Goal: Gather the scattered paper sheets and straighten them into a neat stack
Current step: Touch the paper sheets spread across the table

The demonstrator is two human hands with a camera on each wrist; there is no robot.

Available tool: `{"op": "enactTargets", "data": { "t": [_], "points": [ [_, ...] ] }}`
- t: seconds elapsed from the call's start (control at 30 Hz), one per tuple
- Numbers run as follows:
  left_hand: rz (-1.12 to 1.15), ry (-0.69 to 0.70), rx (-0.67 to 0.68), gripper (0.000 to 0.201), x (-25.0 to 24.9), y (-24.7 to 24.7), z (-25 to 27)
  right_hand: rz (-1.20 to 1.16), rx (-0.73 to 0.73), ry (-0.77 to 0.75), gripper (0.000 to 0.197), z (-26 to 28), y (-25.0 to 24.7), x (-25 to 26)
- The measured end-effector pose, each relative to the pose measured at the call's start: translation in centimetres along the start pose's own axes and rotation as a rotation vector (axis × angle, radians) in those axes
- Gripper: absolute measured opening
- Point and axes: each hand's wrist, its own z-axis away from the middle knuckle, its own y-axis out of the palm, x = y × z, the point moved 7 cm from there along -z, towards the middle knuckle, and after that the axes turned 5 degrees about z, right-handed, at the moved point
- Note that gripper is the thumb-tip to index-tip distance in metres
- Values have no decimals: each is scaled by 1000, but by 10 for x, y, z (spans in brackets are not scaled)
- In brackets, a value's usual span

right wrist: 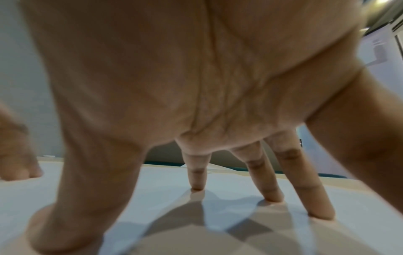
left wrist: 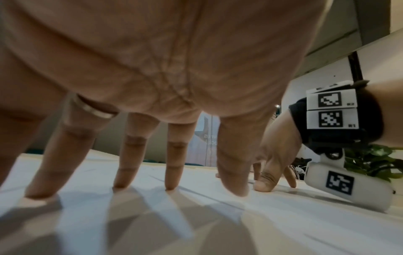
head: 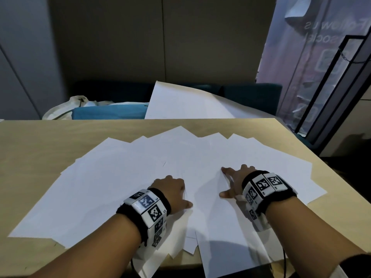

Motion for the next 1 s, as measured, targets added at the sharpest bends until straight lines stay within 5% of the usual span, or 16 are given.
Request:
{"op": "enactTargets", "data": {
  "t": [0.47, 0.6, 0.7, 0.77, 0.87, 1.0],
  "points": [
    [30, 78, 36, 64, -1, 4, 2, -73, 30, -63, 95, -16, -9, -13],
    [50, 79, 25, 57, 2, -2, 0, -281, 12, 70, 88, -41, -28, -72],
    [66, 69, 9, 52, 4, -5, -2, -274, -24, 236, 111, -107, 2, -151],
    [62, 61, 2, 51, 5, -6, -3, -217, -36, 325, 121, -95, 5, -170],
    [57, 55, -4, 51, 5, -5, -4, -266, 40, 342, 82, -45, -4, -163],
    [82, 33, -16, 51, 5, -4, -6, -319, 48, 391, 76, -43, -7, -175]
  ]
}}
